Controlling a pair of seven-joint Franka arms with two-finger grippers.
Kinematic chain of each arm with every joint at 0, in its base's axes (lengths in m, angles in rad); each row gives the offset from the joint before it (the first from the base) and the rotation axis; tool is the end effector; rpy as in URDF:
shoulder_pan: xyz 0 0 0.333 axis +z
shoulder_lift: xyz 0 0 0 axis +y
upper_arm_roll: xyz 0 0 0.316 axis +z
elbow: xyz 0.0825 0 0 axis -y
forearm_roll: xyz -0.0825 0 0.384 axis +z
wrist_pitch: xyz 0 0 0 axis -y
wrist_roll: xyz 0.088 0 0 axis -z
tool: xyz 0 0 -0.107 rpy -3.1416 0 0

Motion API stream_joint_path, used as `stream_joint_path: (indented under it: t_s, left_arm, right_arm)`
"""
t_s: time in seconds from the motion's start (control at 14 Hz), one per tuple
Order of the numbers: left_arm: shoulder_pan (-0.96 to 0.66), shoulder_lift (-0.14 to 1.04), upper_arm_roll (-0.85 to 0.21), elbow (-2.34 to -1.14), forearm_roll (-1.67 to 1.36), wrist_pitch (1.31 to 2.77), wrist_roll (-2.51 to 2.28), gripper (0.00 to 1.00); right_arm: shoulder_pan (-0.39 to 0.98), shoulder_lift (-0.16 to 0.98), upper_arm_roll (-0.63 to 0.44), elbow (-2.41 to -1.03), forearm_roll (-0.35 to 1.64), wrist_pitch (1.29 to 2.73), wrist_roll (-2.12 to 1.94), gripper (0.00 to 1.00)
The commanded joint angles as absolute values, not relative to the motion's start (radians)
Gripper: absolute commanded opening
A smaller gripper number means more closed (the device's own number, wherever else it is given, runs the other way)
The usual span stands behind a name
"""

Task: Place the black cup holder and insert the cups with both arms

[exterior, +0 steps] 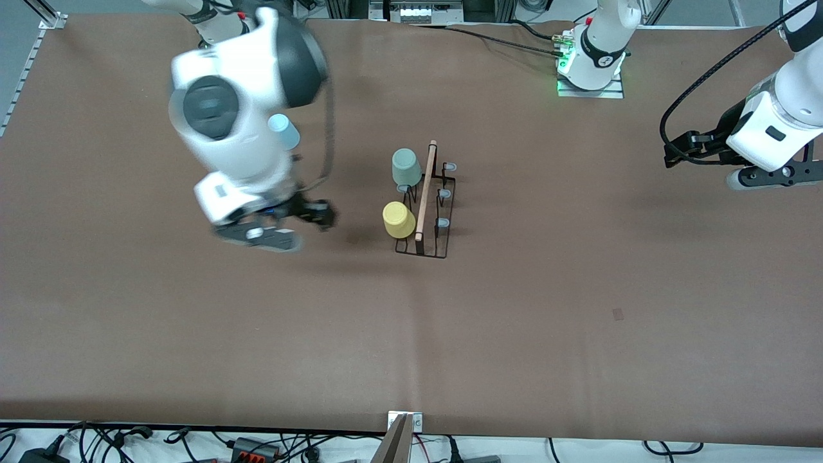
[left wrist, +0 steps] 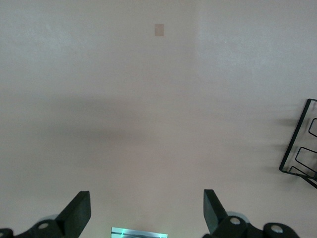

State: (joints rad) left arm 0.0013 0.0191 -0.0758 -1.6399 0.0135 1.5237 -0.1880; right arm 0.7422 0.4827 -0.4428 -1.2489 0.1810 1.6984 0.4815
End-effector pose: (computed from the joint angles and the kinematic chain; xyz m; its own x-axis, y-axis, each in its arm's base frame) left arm 0.5497 -0.0392 0.5779 0.9849 0.1143 -0.1302 0.1104 -0.9932 -0.0370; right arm 0.6315 0.2827 0.5073 0.9873 -0.1577 0.0181 -0.1579 -0.9874 0.0137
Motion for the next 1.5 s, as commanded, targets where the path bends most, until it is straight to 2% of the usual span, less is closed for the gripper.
stream_joint_path:
  t_s: [0.0, 0.21, 0.43, 0.64, 0.79, 1.07, 1.14, 1.43]
  left_arm:
    - [0.009, 0.011, -0.077, -1.635, -0.008, 1.509, -0.186, 1.00]
    - [0.009, 0.011, -0.077, -1.634, -0.008, 1.508, -0.186, 1.00]
    - [0.009, 0.011, -0.077, -1.634, -0.008, 1.508, -0.186, 1.00]
    - [0.009, 0.011, -0.077, -1.634, -0.008, 1.508, -0.186, 1.00]
    - [0.009, 0.011, -0.077, -1.634, -0.008, 1.508, -0.186, 1.00]
    - [0.008, 0.011, -0.077, -1.634, -0.008, 1.508, -0.186, 1.00]
    - [0.008, 0.011, -0.077, -1.634, -0.008, 1.508, -0.186, 1.00]
    - [0.009, 0.011, -0.077, -1.634, -0.008, 1.508, -0.186, 1.00]
  right_arm:
    - [0.661, 0.439, -0.457, -1.258, 0.183, 1.639, 0.320, 1.00]
    - [0.592, 0.425, -0.474, -1.241, 0.186, 1.597, 0.252, 1.00]
    - [0.594, 0.425, -0.526, -1.218, 0.184, 1.572, 0.236, 1.00]
    - [0.536, 0.420, -0.516, -1.190, 0.184, 1.577, 0.166, 1.00]
    - [0.384, 0.381, -0.401, -1.204, 0.180, 1.572, 0.126, 1.00]
    - [0.025, 0.309, -0.016, -1.236, -0.012, 1.569, 0.077, 1.00]
    - [-0.021, 0.302, 0.023, -1.239, -0.018, 1.563, 0.058, 1.00]
    - [-0.034, 0.270, 0.020, -1.285, -0.026, 1.562, 0.017, 1.00]
